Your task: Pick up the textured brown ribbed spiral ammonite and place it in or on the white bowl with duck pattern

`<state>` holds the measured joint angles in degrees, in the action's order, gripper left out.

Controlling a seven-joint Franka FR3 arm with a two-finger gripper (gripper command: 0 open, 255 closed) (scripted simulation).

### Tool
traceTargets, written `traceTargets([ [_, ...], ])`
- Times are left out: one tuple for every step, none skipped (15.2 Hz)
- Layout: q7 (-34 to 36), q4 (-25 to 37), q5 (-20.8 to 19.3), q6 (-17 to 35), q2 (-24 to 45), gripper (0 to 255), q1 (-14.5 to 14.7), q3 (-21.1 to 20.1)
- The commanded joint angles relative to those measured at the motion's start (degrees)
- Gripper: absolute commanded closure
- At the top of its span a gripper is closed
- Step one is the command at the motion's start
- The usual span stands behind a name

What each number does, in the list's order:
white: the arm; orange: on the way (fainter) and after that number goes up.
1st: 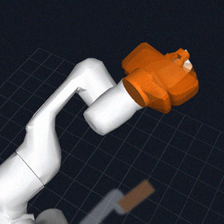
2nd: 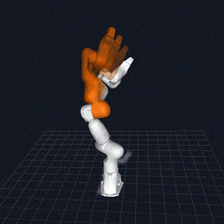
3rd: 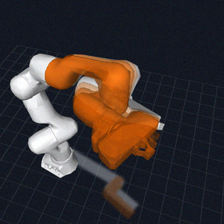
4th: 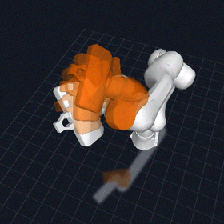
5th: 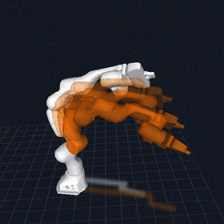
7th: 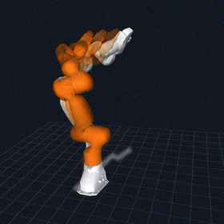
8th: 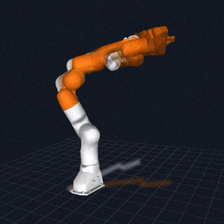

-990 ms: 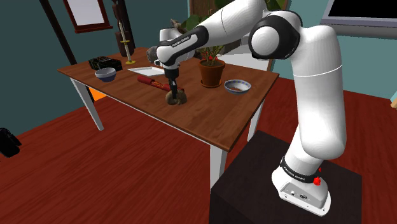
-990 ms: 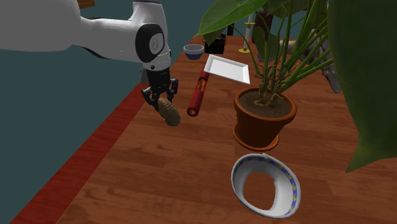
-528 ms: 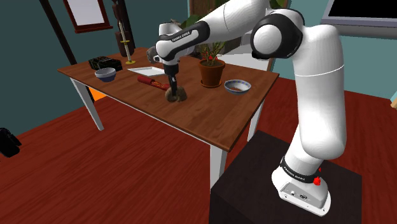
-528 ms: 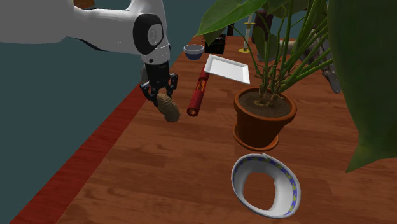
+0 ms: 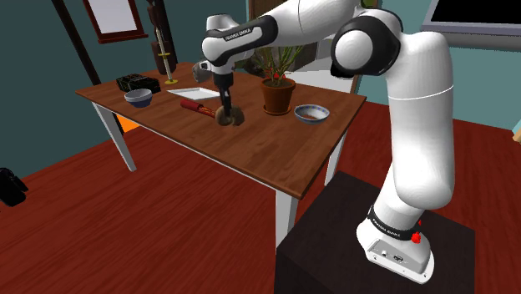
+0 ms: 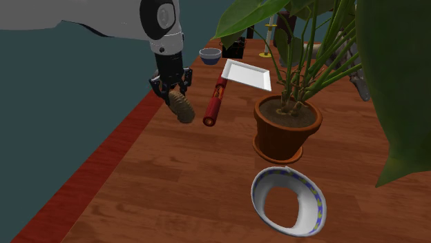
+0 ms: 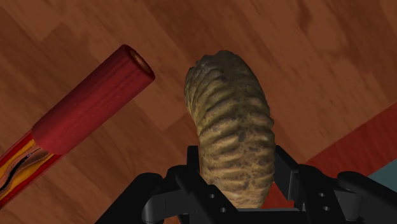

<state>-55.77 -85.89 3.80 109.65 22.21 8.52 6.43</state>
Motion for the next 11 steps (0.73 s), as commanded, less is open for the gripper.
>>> traceTargets([
  [0.1,1.0,-0.1,-1.4,-0.4,255,0.0,0.0],
  [0.2,1.7,-0.1,-2.1,-0.5,255,0.0,0.0],
  [0.2,2.3,-0.1,-2.8,-0.5,255,0.0,0.0],
  [0.2,3.0,-0.1,-3.6,-0.6,255,0.0,0.0],
  [0.2,3.7,-0.1,-4.3,-0.6,255,0.0,0.0],
  [0.3,4.5,-0.1,-5.1,-0.6,255,0.0,0.1],
  [0.3,5.2,-0.2,-5.9,-0.6,255,-0.1,0.1],
  [0.3,6.0,-0.2,-6.6,-0.6,255,-0.1,0.1],
  [0.3,6.8,-0.2,-7.4,-0.6,255,-0.1,0.1],
  [0.3,7.4,-0.2,-8.0,-0.6,255,-0.1,0.1],
  [-0.7,5.3,-0.2,-7.4,-2.1,255,-0.7,0.4],
])
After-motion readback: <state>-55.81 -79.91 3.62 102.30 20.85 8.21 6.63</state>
